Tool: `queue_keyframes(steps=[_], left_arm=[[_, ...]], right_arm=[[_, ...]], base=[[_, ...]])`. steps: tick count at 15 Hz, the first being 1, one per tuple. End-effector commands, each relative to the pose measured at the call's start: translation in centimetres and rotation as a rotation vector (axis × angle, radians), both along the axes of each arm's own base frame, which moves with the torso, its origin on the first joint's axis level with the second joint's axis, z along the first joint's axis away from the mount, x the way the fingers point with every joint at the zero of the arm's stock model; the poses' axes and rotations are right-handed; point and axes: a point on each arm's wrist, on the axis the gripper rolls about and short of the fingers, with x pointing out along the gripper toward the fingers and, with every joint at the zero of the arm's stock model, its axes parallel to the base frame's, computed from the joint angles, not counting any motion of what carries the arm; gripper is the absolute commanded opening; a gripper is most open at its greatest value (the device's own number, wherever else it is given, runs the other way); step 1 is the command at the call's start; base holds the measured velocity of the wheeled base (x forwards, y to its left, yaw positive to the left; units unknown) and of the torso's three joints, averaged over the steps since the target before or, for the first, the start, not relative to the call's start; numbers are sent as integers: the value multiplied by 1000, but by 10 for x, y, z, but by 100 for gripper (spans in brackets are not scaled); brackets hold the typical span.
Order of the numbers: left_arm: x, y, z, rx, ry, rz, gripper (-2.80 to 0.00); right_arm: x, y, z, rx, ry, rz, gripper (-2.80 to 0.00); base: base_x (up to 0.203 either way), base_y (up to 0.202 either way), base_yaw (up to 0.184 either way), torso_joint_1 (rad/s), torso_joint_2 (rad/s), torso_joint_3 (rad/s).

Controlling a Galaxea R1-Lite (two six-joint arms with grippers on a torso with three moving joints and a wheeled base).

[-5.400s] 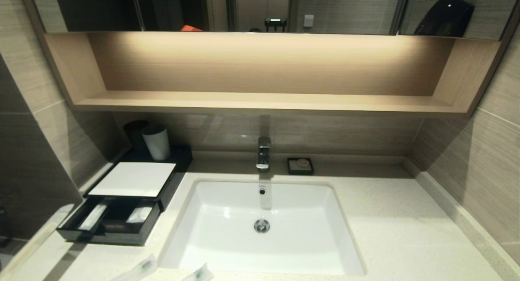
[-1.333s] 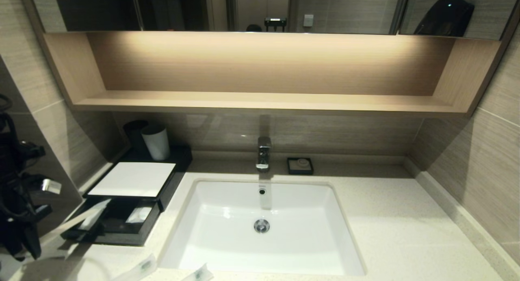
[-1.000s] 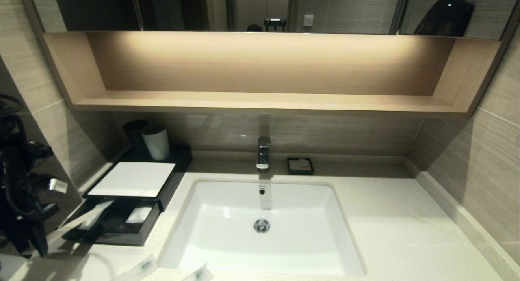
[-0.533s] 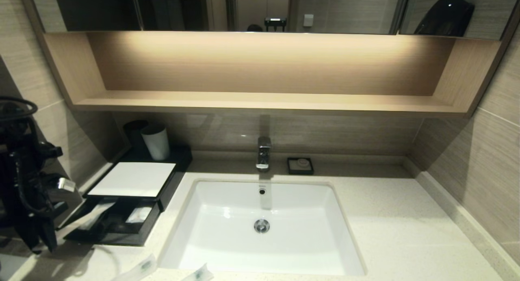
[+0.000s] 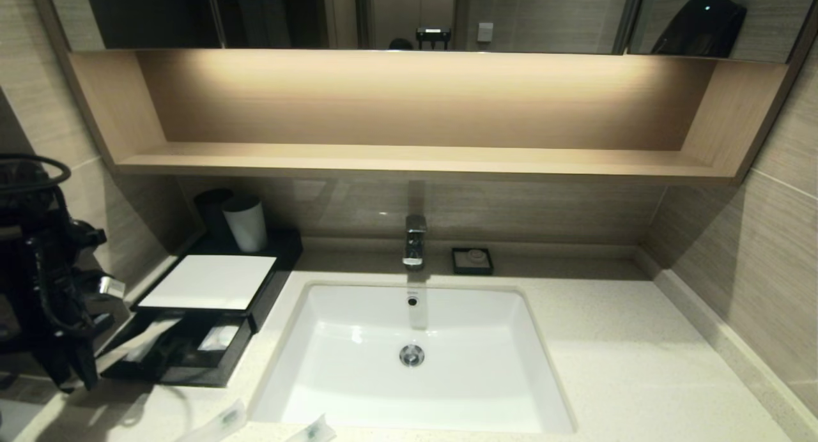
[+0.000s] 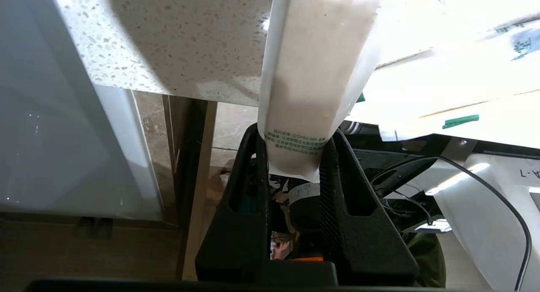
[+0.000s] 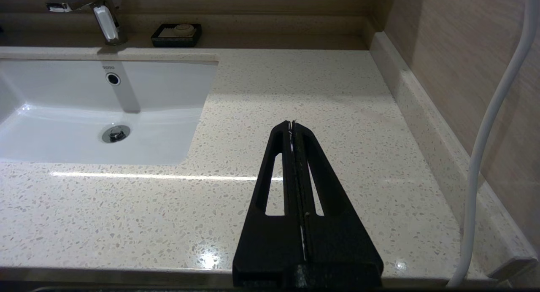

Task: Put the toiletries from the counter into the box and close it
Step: Place the bathroom toiletry into the drawer

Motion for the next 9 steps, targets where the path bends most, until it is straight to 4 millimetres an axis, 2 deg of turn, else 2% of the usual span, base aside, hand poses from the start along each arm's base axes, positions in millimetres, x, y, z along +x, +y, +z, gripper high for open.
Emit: queue_keyframes(steps=[1, 9], left_arm=[[3, -1, -1, -1, 4, -7, -280], [12, -4, -5, 2, -5, -25, -280]], right_arm=[[0, 0, 0, 0, 0, 1, -280], [0, 0, 0, 0, 0, 0, -280]], base=[[0, 0, 0, 0, 0, 0], [0, 0, 0, 0, 0, 0]])
